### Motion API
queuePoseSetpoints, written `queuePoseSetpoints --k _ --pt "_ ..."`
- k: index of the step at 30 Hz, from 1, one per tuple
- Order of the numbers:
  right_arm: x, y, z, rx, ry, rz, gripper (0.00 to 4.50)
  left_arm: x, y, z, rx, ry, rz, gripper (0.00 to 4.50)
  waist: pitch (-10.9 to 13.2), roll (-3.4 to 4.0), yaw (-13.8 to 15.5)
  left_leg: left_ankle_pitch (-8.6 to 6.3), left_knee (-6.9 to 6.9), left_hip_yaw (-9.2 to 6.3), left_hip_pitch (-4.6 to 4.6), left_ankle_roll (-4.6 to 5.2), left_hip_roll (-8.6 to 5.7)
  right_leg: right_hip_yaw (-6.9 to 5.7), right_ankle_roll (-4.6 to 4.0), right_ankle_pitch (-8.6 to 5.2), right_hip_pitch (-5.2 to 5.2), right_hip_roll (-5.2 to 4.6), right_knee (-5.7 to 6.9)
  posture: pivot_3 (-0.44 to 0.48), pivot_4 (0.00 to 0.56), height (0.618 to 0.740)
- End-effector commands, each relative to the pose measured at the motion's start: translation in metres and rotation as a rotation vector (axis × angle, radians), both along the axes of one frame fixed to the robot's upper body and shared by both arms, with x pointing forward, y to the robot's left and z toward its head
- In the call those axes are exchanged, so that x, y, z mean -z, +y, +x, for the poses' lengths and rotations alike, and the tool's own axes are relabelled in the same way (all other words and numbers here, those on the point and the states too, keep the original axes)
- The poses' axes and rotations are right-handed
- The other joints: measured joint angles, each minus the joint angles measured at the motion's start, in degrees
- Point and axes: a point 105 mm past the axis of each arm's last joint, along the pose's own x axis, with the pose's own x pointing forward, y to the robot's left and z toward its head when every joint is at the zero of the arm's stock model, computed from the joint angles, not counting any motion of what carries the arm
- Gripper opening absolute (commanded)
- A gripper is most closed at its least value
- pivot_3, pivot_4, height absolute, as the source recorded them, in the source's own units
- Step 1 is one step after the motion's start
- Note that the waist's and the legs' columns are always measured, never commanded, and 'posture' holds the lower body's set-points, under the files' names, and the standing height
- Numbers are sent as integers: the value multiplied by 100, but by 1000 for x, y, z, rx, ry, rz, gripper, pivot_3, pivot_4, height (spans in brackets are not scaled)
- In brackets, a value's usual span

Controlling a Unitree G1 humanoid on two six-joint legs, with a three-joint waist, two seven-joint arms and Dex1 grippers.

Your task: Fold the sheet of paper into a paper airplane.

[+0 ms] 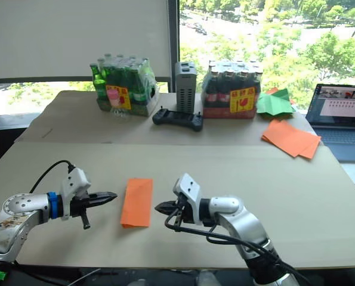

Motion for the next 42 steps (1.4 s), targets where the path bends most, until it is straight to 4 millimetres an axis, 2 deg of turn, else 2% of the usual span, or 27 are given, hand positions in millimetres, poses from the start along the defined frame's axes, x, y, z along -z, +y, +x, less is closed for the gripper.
queuePoseSetpoints --k 1,5,10,13,16,21,23,26,28,31,34,39,42 --pt "-21 -3 1 20 -52 47 48 -7 -15 4 50 -39 -26 0 1 -1 3 0 0 0 -1 0 1 0 0 0 -1 1 0 0 150 733" --pt "-30 -2 3 28 -72 61 48 -9 -29 9 88 -48 -41 0 1 -1 12 0 0 -4 -6 0 2 -2 -1 0 -5 4 1 0 150 733" --pt "-60 5 15 57 -136 126 48 -20 -81 18 237 -76 -136 0 1 -2 70 1 9 -3 -11 -1 -2 -2 1 1 -2 2 1 0 150 733" --pt "-79 17 27 84 -174 174 48 -12 -99 16 295 -46 -151 0 1 -1 39 0 13 -3 -16 0 -1 -1 1 2 -5 3 1 0 150 733" --pt "-78 30 42 143 -177 151 48 -1 -103 15 314 -33 -117 0 1 -1 12 0 11 -6 -14 0 2 -2 0 2 -8 7 4 0 150 733" --pt "-54 37 48 150 -191 29 48 -7 -98 14 294 -42 -134 0 1 -1 55 1 12 -7 -21 0 -2 -2 -1 2 -14 1 5 0 150 733" --pt "-28 32 52 172 -177 -85 48 -6 -87 12 263 -37 -117 0 0 -1 53 1 12 -7 -22 0 -2 -2 0 2 -14 1 3 0 150 733" --pt "-10 27 55 196 -169 -162 48 -4 -75 9 232 -25 -96 0 1 -1 59 1 11 -6 -21 0 -1 -2 0 2 -15 1 2 0 150 733" --pt "7 15 61 240 -167 -235 48 1 -55 8 178 -10 -70 0 1 -1 42 1 12 -6 -22 0 -2 -2 0 2 -16 0 3 0 150 733" --pt "14 6 61 264 -142 -247 48 6 -32 11 91 2 -34 0 1 0 43 0 11 -5 -19 0 0 -2 -1 2 -17 3 5 0 150 733" --pt "26 -2 56 281 -136 -272 48 25 -14 6 79 12 92 0 0 1 55 0 11 -6 -17 0 1 -4 -1 2 -14 3 6 0 150 733" --pt "33 -15 53 337 -101 -259 48 35 -18 8 54 24 75 0 -1 0 102 0 13 -5 -15 0 -3 -4 0 1 -3 -3 1 0 150 733" --pt "34 -17 50 322 -108 -273 48 35 -29 9 72 15 52 0 -2 0 113 1 13 -4 -8 0 -6 -4 1 1 5 -5 1 0 150 733"
